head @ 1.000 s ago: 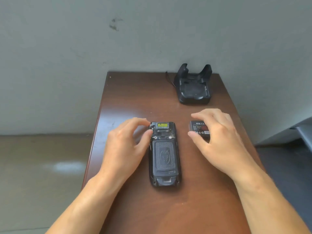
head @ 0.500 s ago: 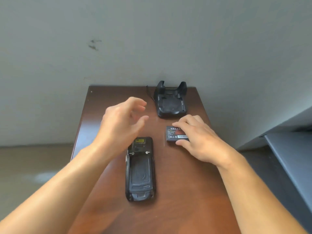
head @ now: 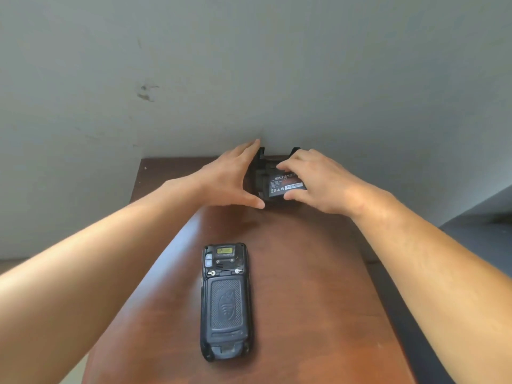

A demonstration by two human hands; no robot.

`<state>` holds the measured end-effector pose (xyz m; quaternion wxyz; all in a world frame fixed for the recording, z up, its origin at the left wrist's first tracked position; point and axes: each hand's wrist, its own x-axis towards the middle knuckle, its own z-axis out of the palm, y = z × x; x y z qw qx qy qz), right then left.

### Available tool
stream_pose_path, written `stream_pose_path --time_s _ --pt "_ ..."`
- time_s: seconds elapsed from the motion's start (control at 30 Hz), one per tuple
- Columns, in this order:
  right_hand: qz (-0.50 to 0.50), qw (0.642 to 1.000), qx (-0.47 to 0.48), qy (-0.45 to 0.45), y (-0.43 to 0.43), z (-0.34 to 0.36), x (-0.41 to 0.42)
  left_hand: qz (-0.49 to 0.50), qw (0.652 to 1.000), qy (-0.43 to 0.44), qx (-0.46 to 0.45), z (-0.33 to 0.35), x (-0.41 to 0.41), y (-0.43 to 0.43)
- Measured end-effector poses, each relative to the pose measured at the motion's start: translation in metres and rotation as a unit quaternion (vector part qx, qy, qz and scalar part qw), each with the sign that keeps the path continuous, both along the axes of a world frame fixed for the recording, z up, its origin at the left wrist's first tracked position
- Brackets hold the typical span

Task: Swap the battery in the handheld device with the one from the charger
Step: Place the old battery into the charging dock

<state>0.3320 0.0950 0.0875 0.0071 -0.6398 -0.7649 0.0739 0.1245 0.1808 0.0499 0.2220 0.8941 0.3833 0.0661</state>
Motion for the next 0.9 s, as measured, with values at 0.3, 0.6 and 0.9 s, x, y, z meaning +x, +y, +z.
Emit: stream_pose_path --time_s 0.3,0.6,0.9 --pt "0.027 0.998 -0.011 -0.064 0.007 0.003 -0.005 0.021 0.999 -0.004 0.027 -0.015 0.006 -0.009" --pt "0.019 0.985 -0.031 -0.168 0.01 0.021 -0.016 0.045 0.998 -0.032 0.025 -0.017 0.009 -0.012" --pt "-0.034 0.999 -0.002 -0.032 0.007 0.019 -0.016 0.058 0.997 -0.049 0.02 -0.02 0.012 -0.012"
